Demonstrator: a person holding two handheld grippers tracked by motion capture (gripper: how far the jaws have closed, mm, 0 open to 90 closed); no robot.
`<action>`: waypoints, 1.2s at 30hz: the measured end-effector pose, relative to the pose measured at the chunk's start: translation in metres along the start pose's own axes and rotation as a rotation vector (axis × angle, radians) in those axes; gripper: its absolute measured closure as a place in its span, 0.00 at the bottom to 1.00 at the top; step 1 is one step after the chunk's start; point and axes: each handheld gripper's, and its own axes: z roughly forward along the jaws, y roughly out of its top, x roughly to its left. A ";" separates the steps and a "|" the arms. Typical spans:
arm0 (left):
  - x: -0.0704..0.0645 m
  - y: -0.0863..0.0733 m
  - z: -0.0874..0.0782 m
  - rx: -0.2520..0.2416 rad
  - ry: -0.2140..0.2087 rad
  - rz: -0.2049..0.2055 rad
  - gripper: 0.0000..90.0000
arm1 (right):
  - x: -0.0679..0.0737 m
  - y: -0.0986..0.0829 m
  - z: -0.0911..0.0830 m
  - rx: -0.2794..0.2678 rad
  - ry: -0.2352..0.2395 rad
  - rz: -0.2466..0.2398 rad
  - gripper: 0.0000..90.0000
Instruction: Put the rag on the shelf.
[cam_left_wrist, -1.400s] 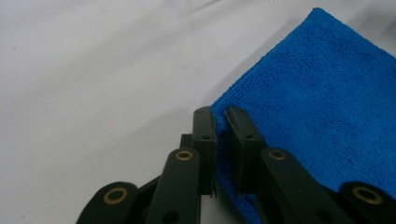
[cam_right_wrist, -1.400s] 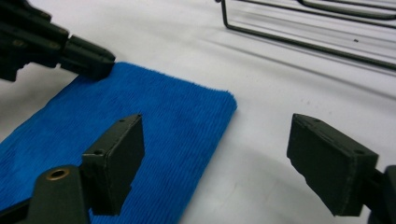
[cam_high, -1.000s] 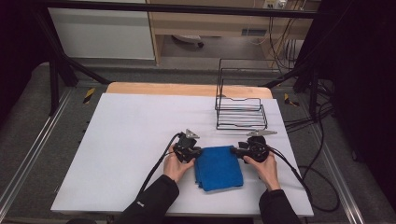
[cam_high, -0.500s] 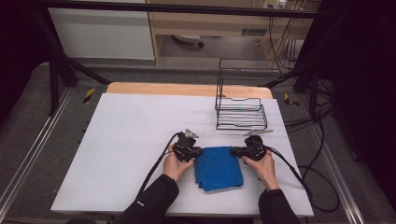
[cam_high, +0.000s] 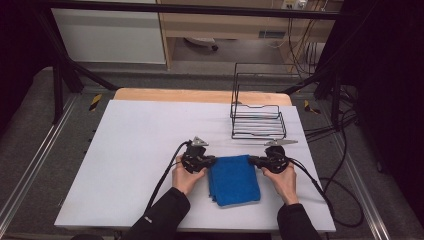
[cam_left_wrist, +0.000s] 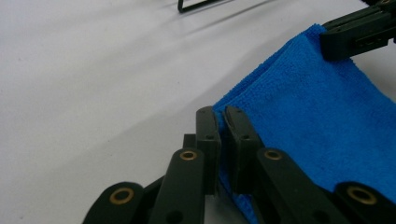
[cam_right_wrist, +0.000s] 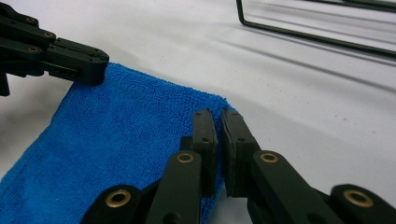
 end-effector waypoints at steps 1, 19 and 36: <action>-0.001 0.000 -0.002 -0.010 -0.002 0.002 0.94 | 0.000 0.000 -0.001 -0.007 -0.003 -0.007 0.95; -0.016 0.007 -0.032 -0.133 -0.033 0.043 0.94 | 0.017 0.003 -0.034 -0.122 -0.005 -0.052 0.95; -0.031 0.017 -0.051 -0.220 -0.030 0.076 0.94 | 0.023 0.009 -0.056 -0.226 -0.017 -0.077 0.95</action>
